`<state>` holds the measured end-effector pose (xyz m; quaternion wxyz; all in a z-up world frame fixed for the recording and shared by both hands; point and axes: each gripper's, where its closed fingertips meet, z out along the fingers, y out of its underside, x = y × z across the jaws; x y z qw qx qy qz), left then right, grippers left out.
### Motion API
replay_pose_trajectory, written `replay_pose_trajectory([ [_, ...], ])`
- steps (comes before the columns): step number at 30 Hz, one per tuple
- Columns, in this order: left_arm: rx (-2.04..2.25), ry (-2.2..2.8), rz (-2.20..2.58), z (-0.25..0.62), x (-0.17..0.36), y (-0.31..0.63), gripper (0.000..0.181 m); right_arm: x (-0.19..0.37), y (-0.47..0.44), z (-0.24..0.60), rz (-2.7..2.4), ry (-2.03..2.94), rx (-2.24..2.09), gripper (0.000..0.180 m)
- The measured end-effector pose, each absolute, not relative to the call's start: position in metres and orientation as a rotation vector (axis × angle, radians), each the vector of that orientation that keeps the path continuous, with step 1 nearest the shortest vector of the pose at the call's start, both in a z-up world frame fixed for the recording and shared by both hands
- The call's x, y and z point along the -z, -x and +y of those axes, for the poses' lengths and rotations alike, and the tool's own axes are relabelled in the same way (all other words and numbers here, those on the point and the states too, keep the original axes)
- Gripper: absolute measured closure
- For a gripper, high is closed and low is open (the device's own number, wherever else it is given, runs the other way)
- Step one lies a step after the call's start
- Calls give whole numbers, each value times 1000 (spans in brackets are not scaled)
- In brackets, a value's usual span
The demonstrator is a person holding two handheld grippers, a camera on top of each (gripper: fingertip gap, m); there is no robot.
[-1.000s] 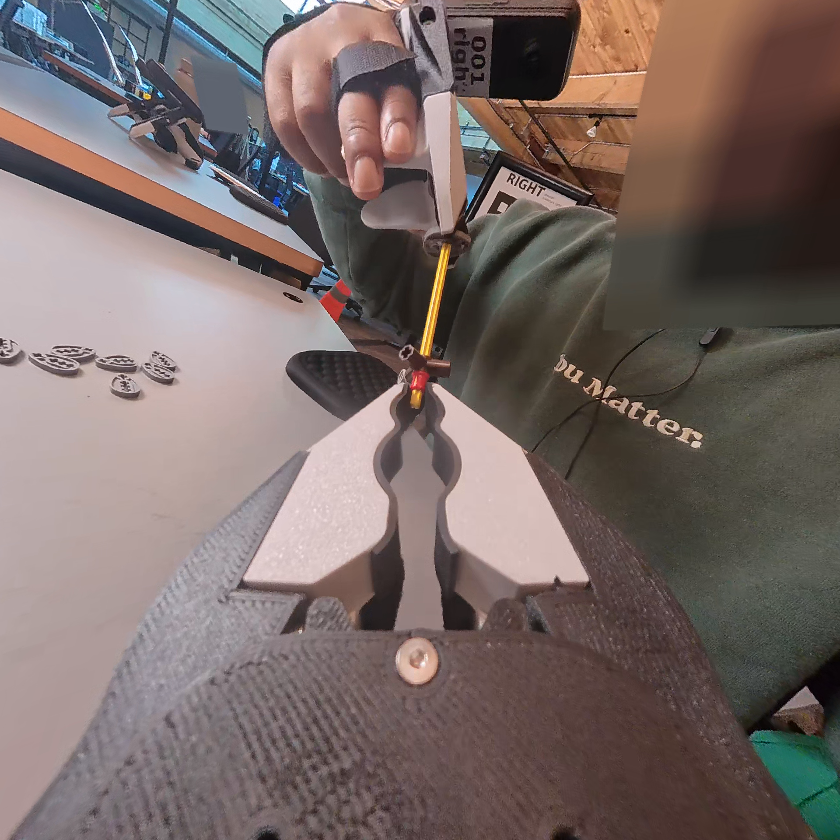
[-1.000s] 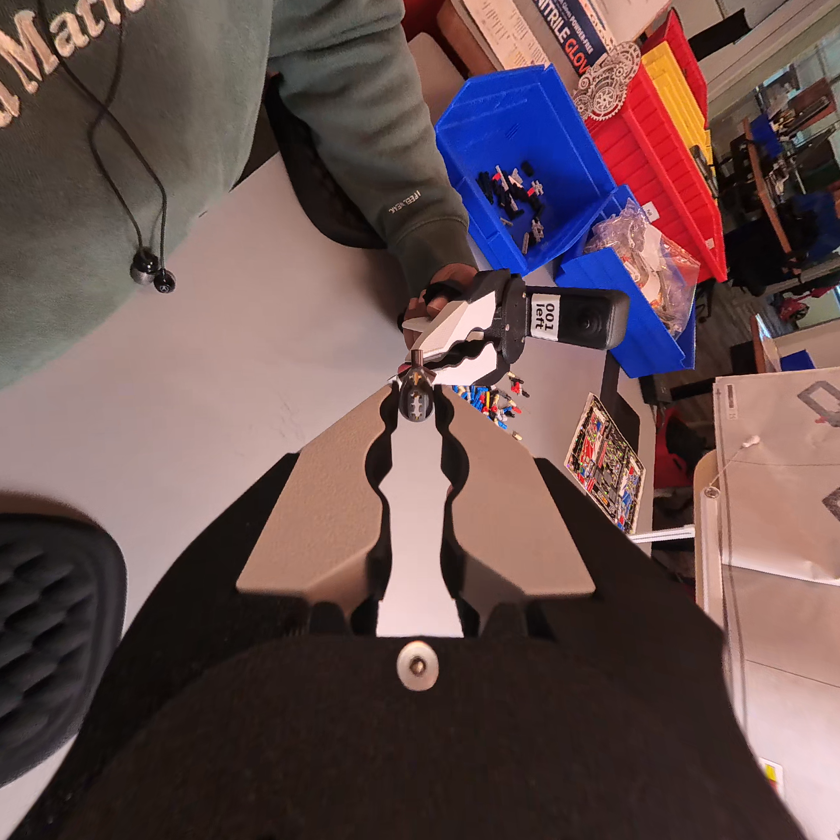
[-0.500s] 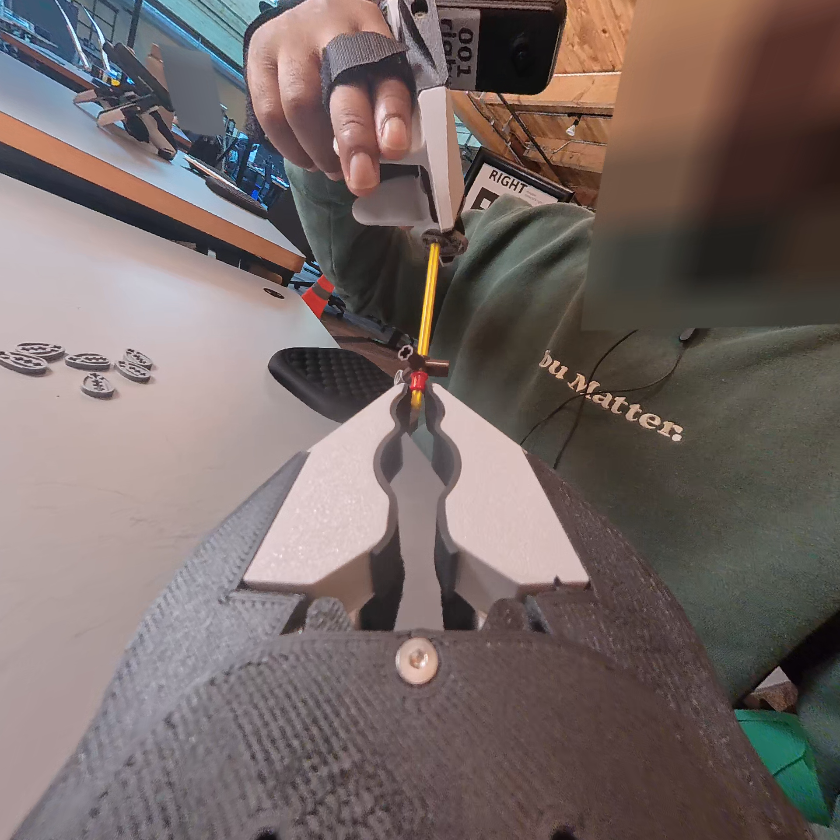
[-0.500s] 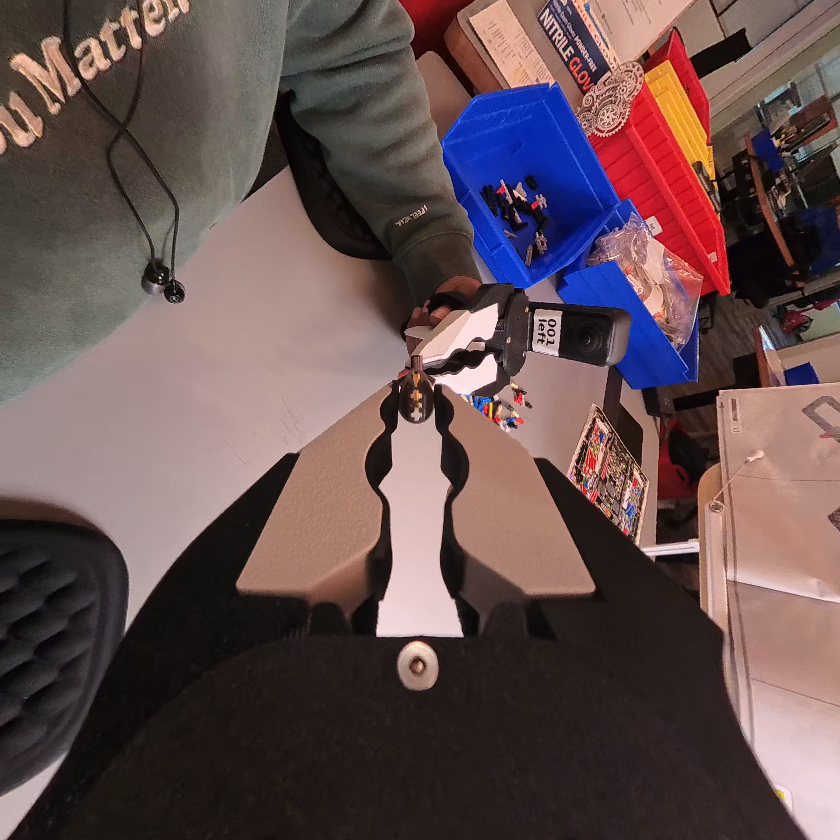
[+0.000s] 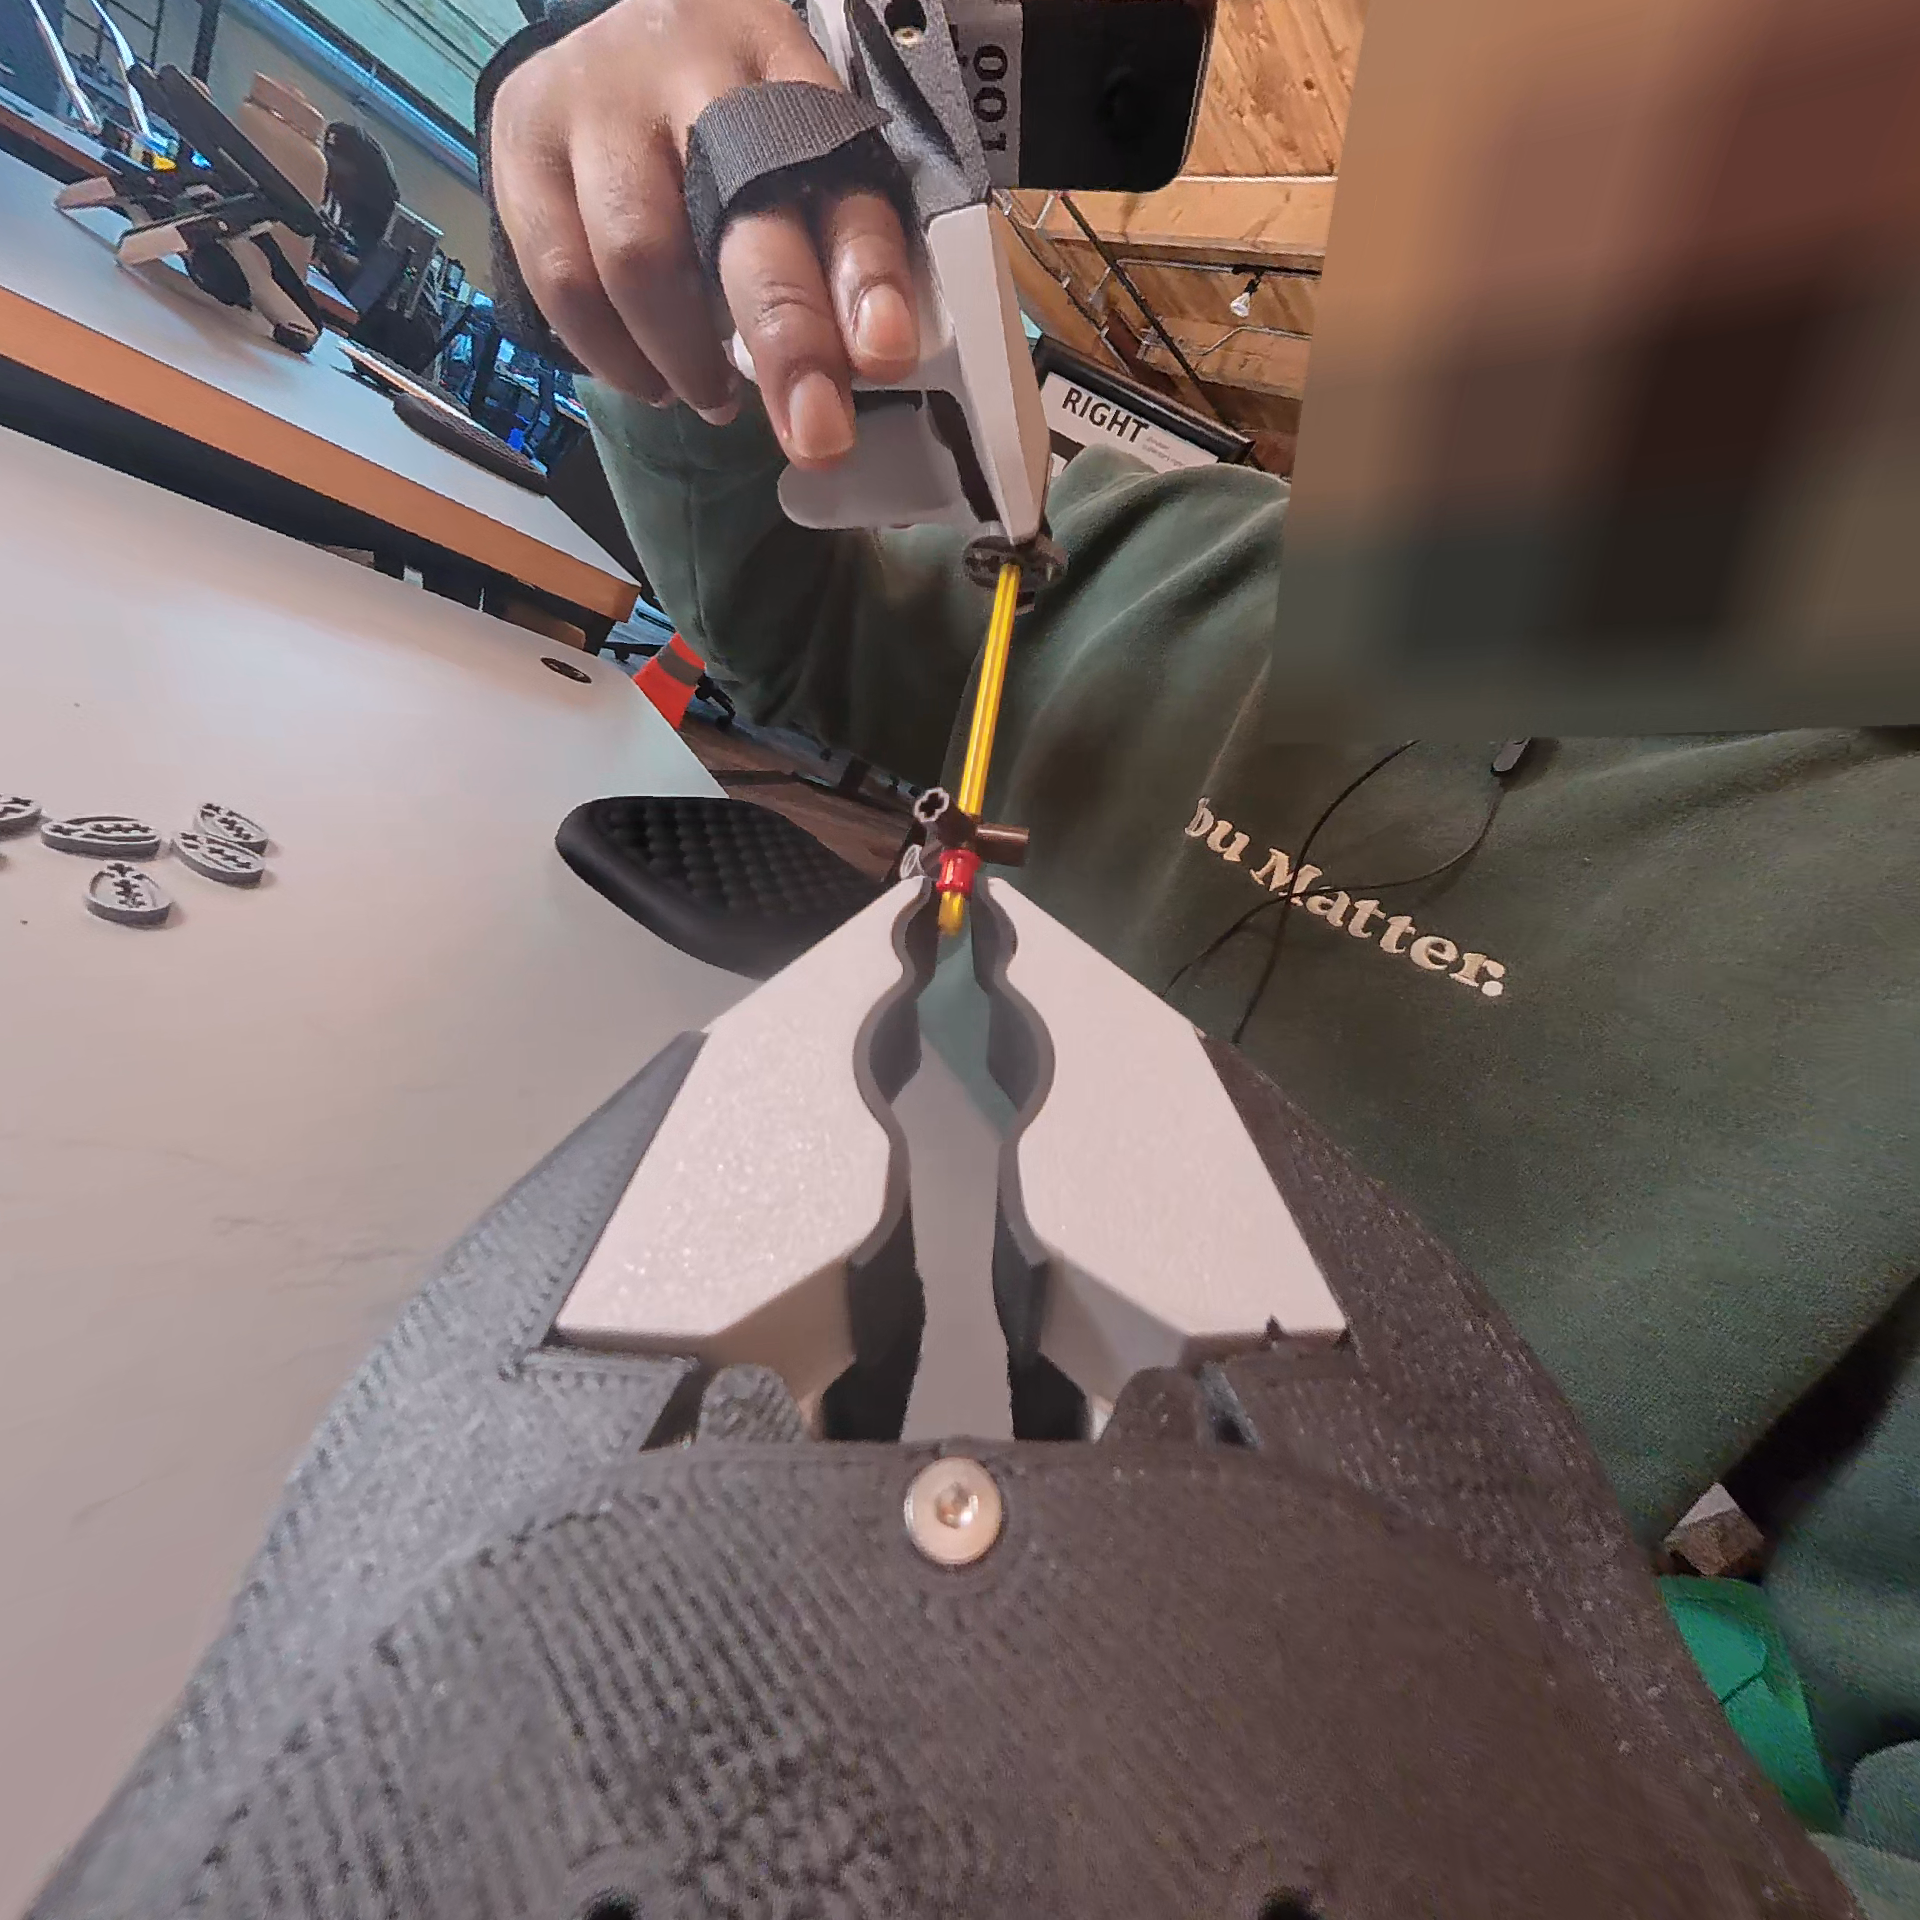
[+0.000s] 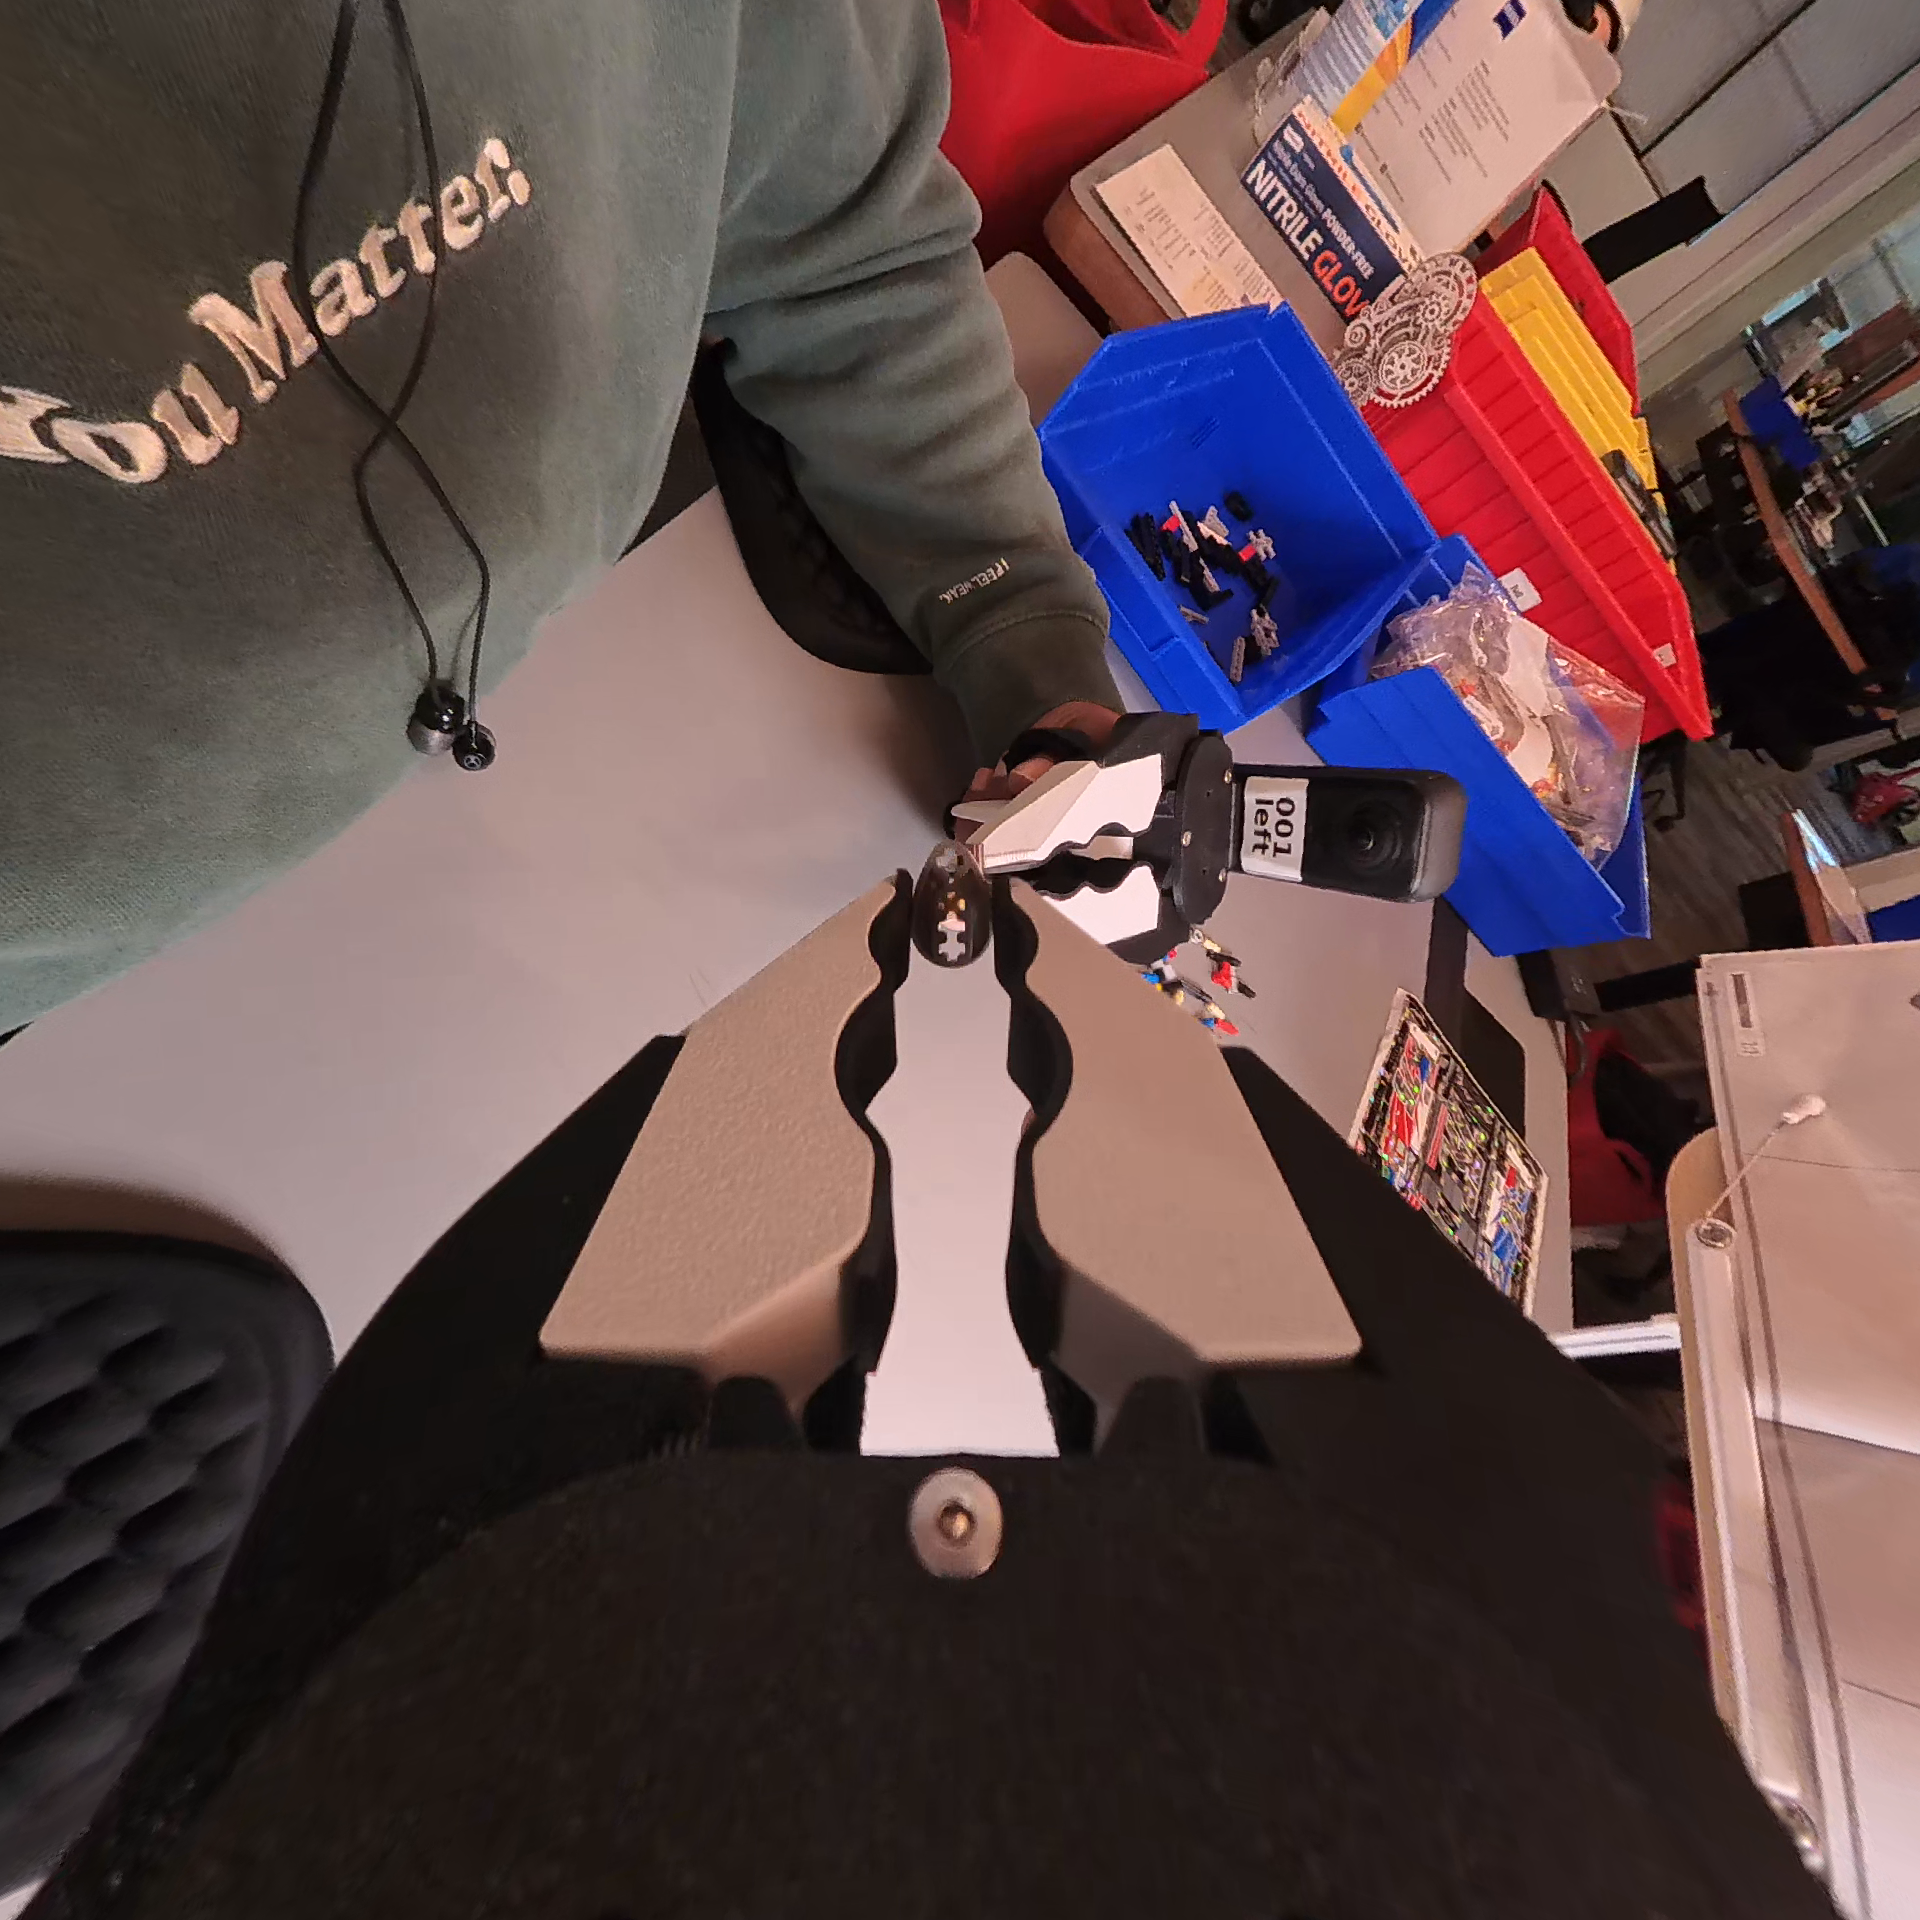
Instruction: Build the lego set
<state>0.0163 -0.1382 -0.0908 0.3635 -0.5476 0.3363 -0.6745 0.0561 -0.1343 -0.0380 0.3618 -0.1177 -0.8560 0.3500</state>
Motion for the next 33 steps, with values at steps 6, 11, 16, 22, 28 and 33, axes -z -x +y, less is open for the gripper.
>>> replay_pose_trajectory([
  [6, 1749, 1410, 869, -139, 91, -17, 176, 37, -57, -139, -2195, 292, -966, 166],
  [11, 1756, 1406, 866, -140, 90, -16, 176, 36, -56, -140, -2174, 280, -1008, 166],
  [16, 1743, 1415, 837, -140, 89, -9, 177, 36, -50, -135, -2113, 287, -1111, 167],
  [22, 1747, 1432, 754, -133, 90, 4, 177, 39, -40, -123, -2006, 282, -1324, 166],
  [28, 1785, 1451, 645, -120, 95, 14, 176, 49, -33, -105, -1941, 261, -1434, 166],
  [33, 1798, 1498, 548, -108, 102, 20, 177, 57, -27, -90, -1889, 272, -1500, 166],
])
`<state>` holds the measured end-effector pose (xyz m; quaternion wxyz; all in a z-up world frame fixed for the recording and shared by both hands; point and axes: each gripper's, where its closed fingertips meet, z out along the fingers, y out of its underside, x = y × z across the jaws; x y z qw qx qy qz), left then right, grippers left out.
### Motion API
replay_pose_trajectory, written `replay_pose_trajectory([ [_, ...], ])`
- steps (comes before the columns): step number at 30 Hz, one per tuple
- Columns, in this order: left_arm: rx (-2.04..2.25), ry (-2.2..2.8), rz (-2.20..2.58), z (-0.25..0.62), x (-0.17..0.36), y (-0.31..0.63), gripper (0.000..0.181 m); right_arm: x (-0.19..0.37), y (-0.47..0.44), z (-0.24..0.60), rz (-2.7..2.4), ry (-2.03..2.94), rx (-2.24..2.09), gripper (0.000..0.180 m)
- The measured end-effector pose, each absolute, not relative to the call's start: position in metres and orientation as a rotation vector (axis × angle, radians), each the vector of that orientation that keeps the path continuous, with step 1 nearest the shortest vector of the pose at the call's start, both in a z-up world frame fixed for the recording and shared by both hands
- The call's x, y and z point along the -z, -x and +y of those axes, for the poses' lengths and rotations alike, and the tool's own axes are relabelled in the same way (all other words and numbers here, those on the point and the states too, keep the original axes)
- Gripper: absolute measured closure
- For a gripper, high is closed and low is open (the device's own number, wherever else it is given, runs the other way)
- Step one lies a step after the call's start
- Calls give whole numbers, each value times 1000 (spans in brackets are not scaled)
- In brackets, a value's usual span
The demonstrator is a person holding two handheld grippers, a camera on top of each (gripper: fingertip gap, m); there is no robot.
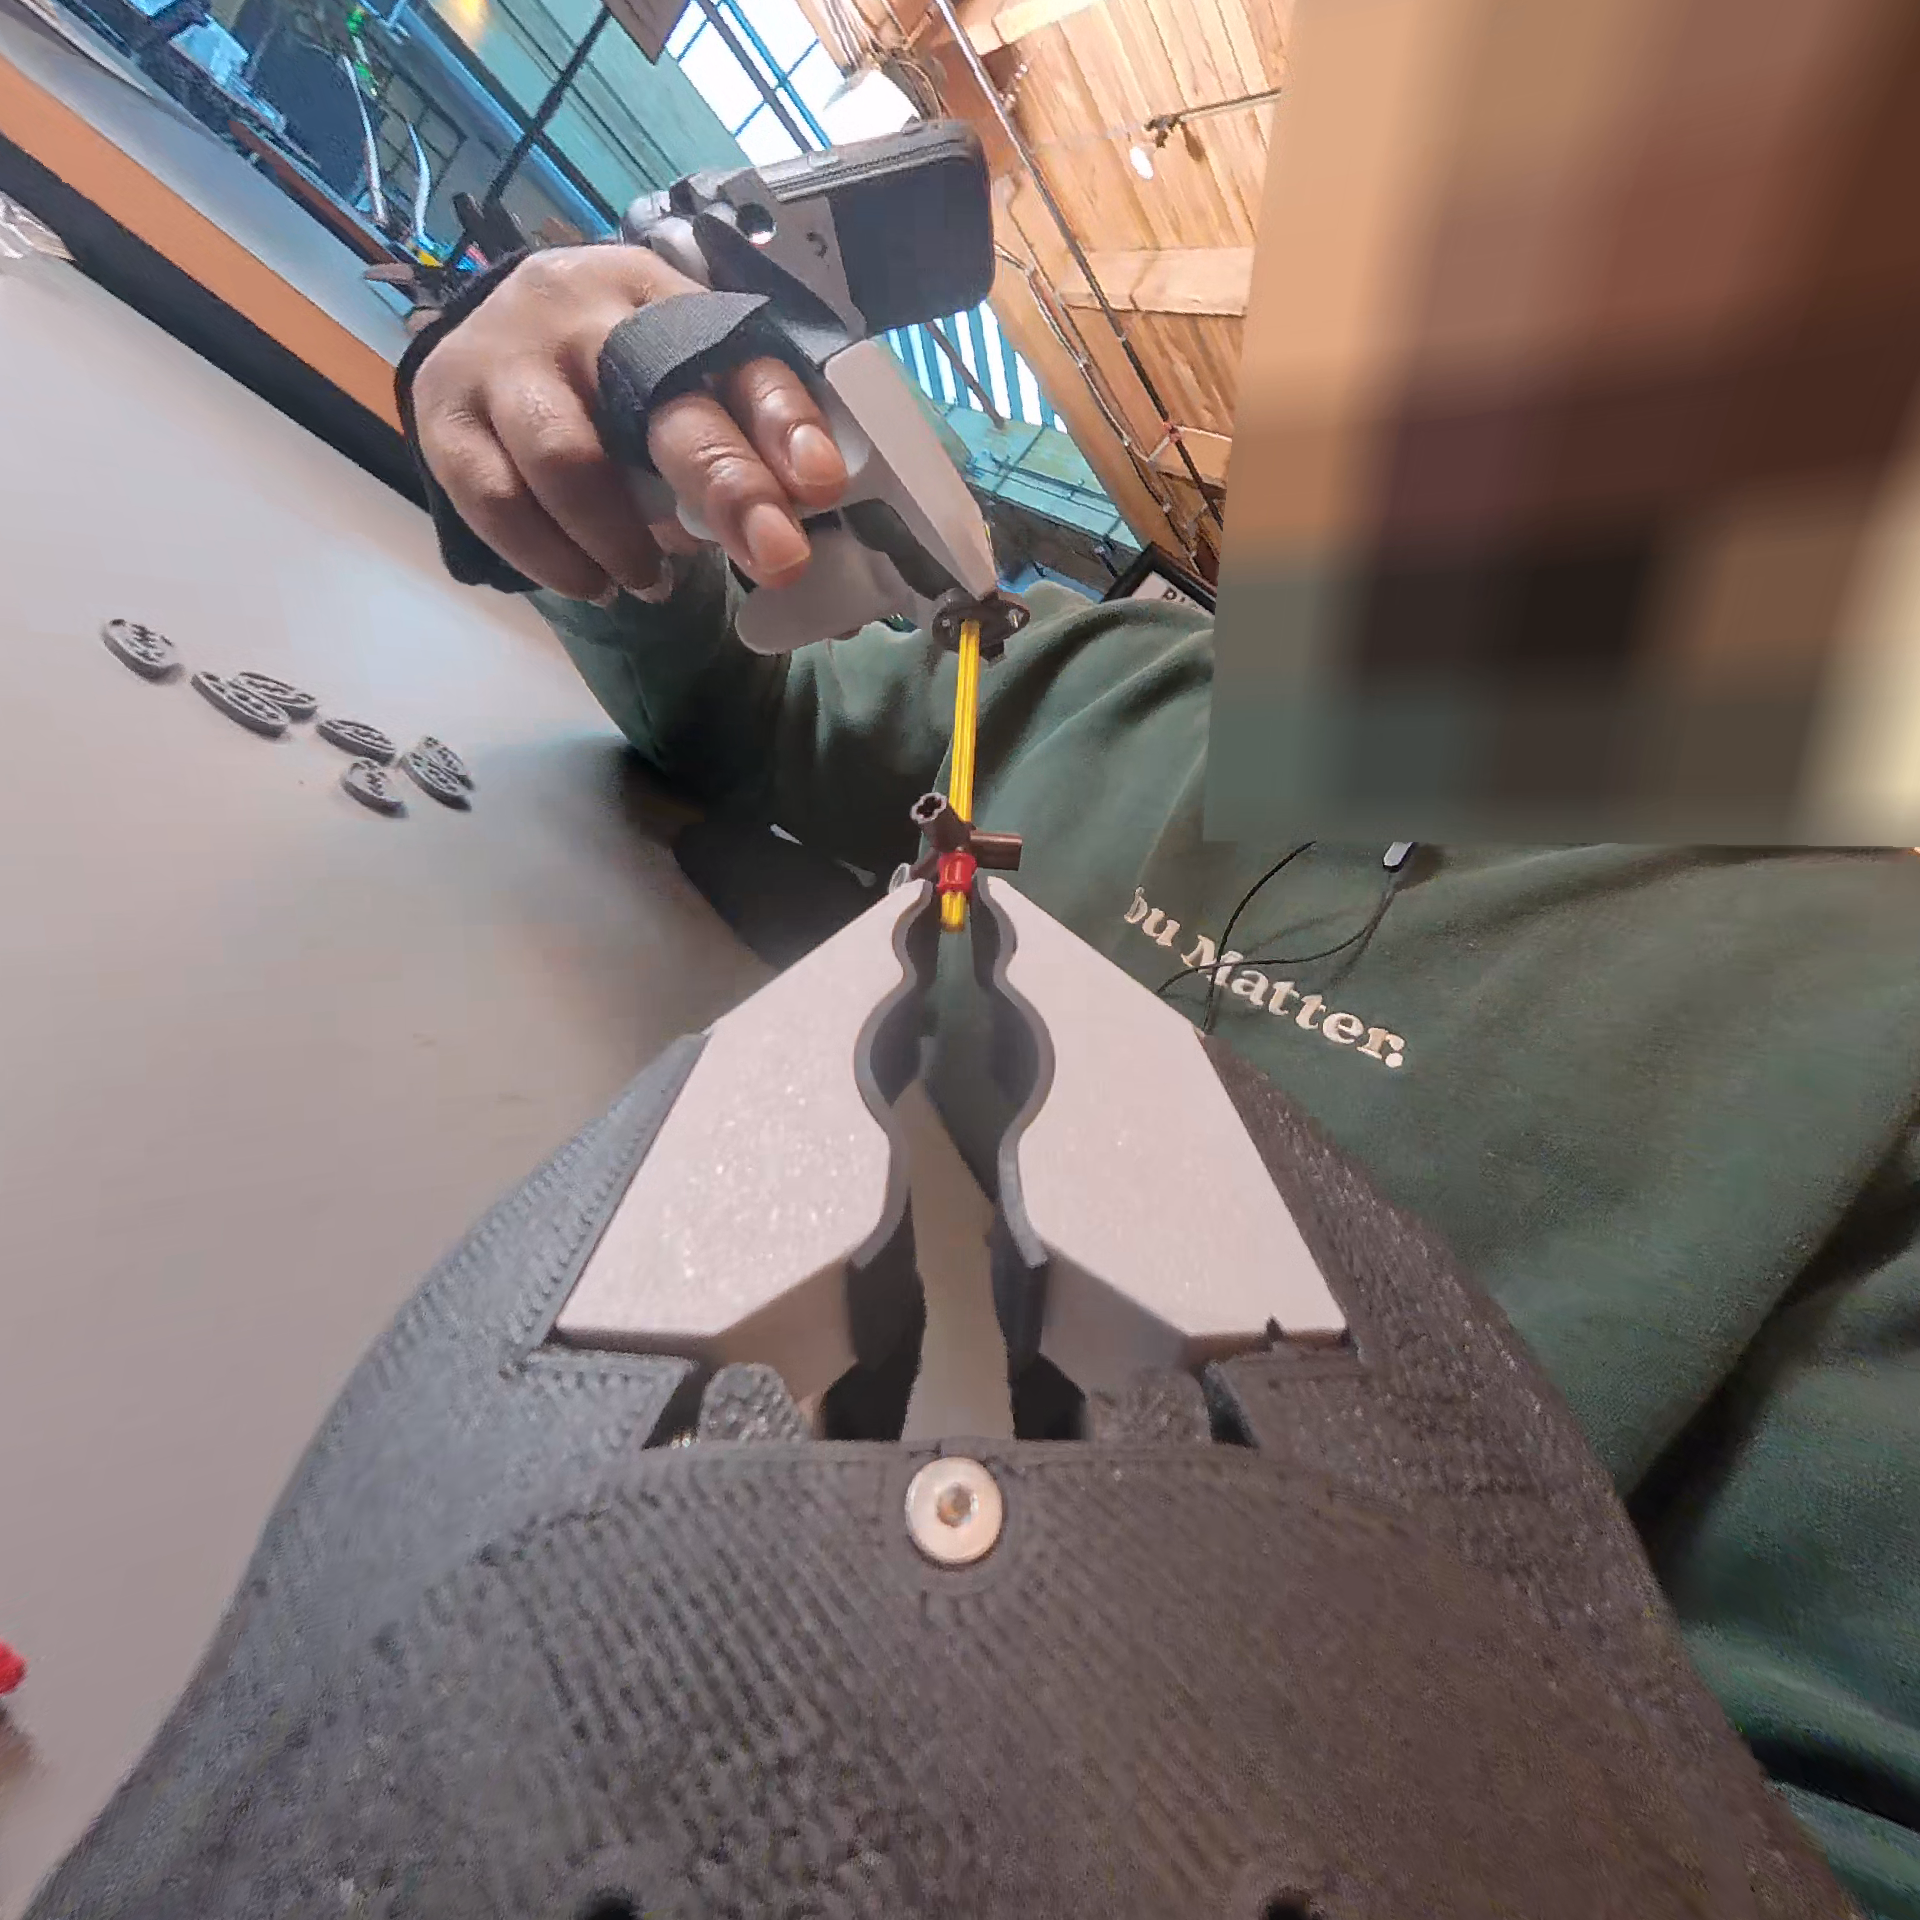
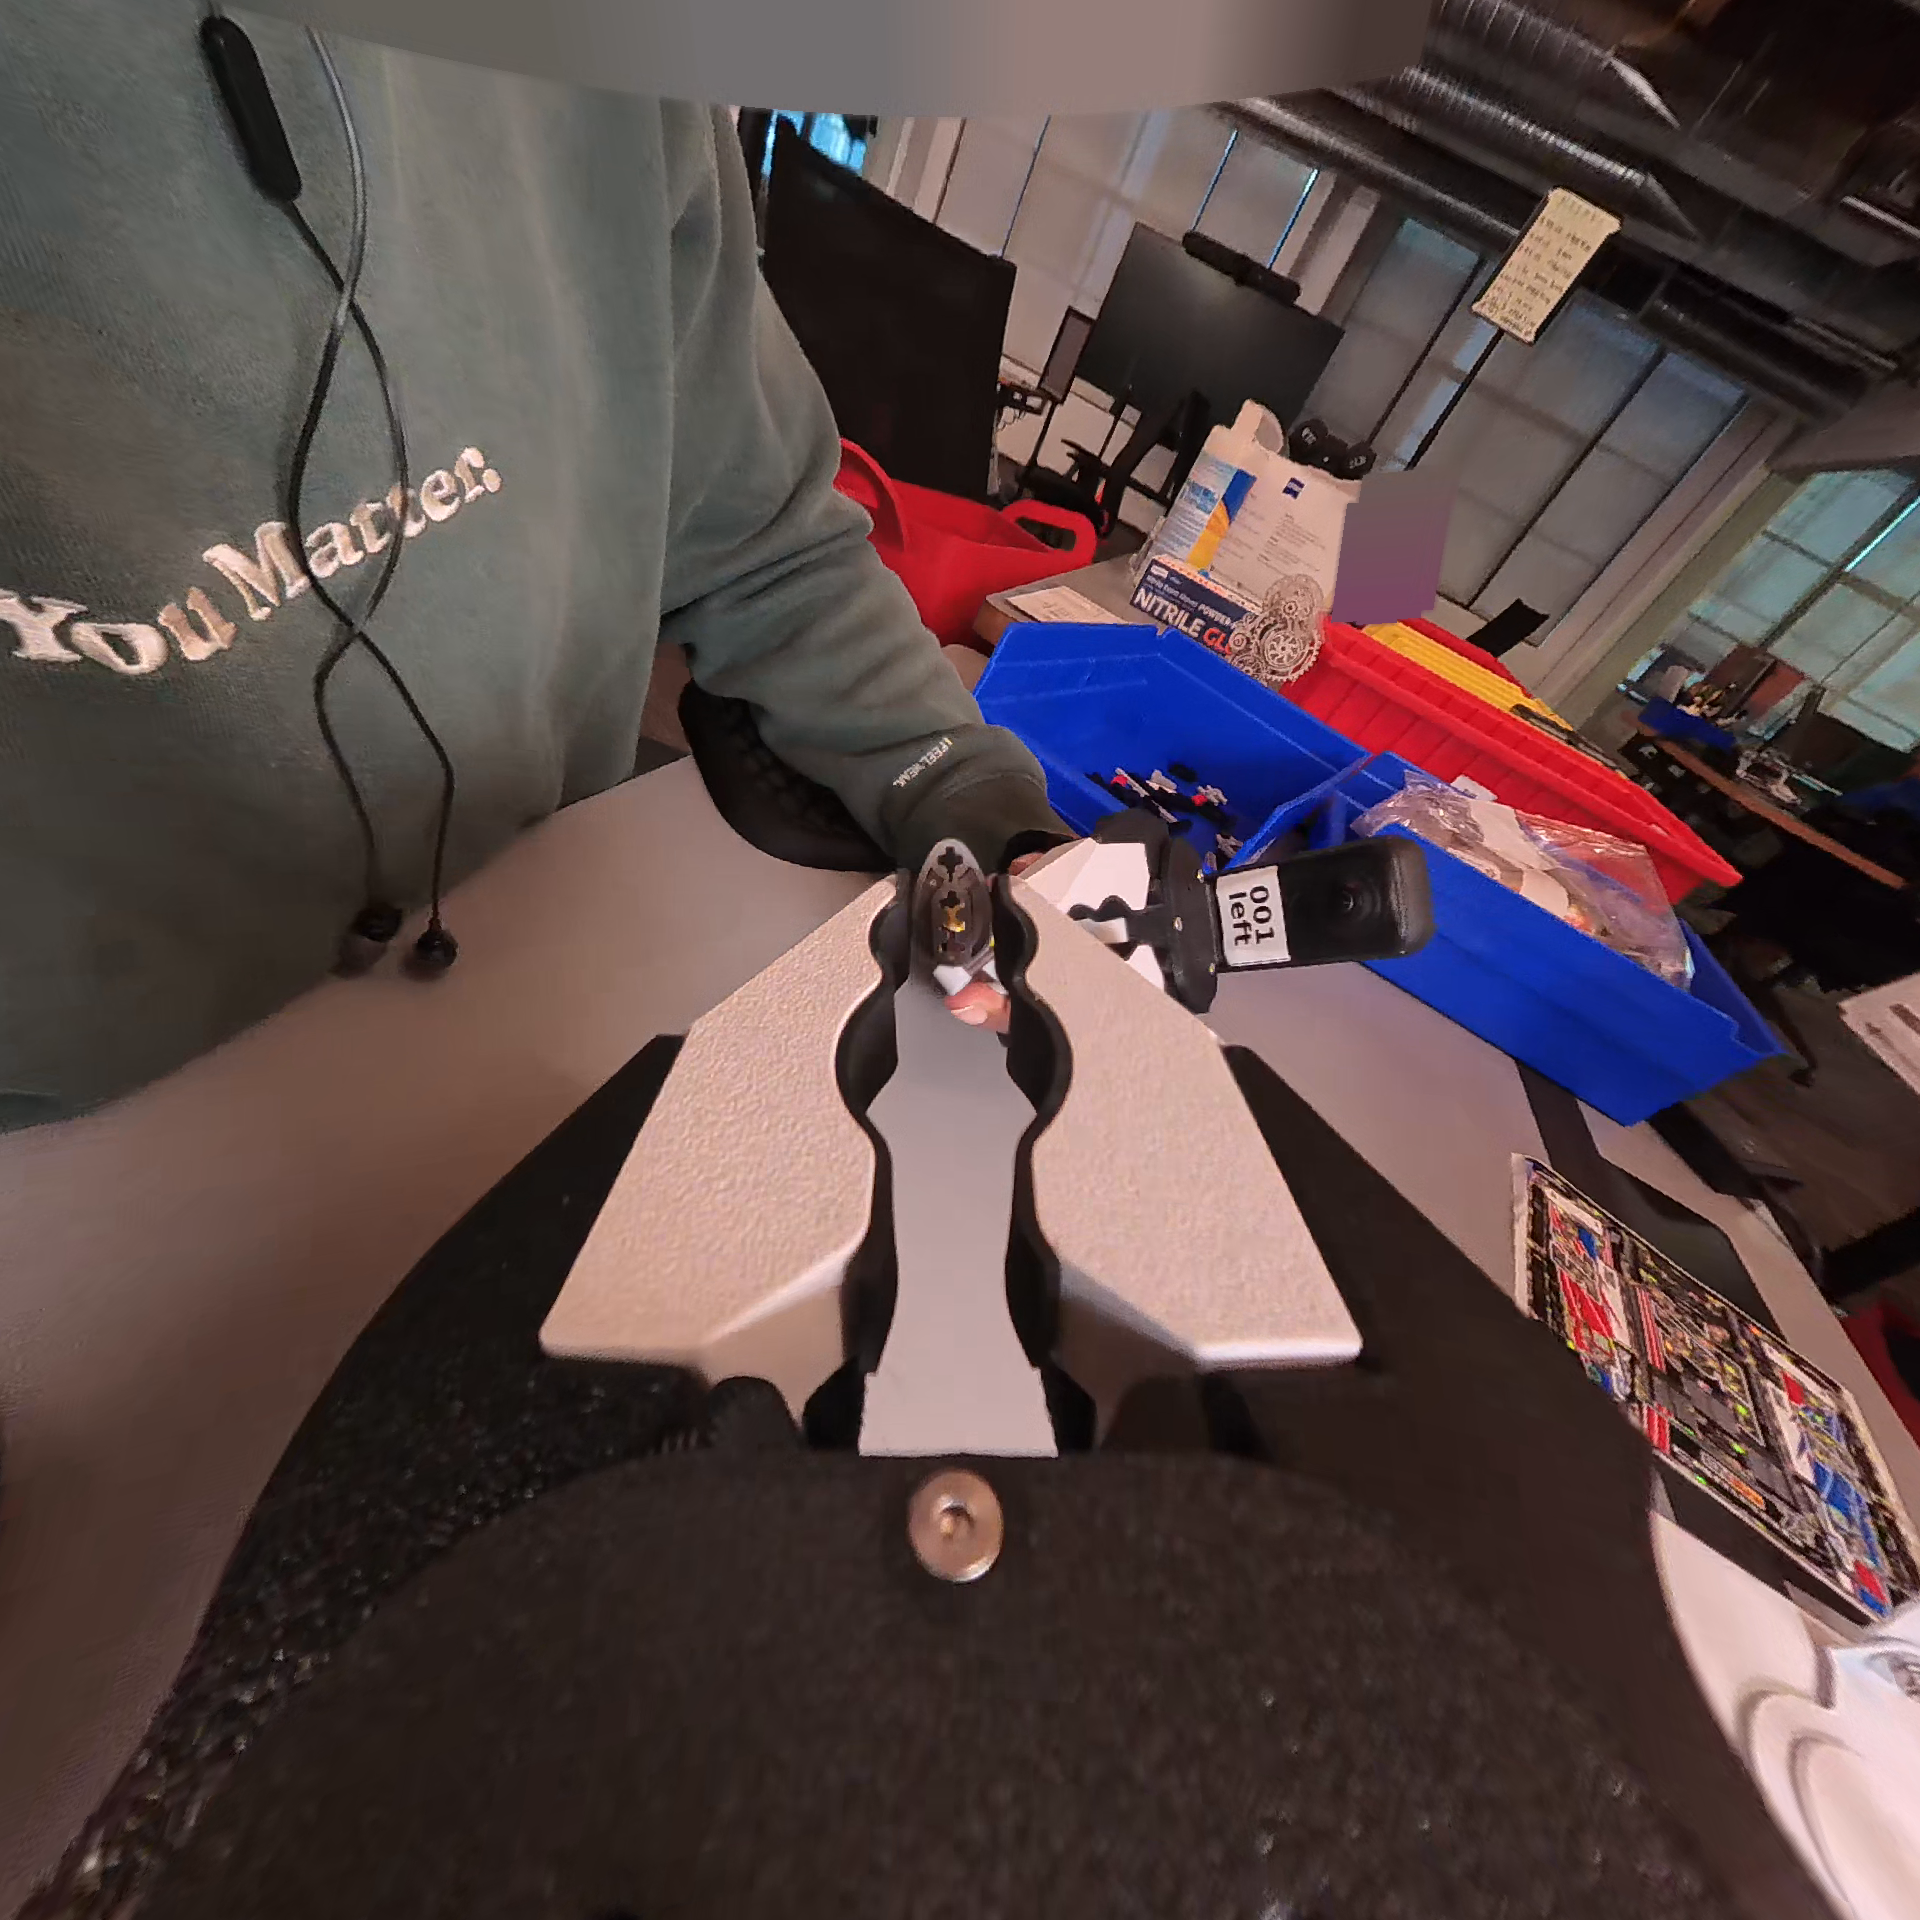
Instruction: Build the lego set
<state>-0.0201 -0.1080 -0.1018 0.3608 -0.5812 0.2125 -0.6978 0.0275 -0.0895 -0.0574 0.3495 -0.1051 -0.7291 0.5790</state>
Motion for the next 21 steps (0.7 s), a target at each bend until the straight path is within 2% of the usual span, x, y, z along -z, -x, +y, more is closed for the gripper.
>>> replay_pose_trajectory([
  [21, 1814, 1581, 685, -117, 113, 6, 177, 56, -30, -94, -1921, 303, -1470, 166],
])
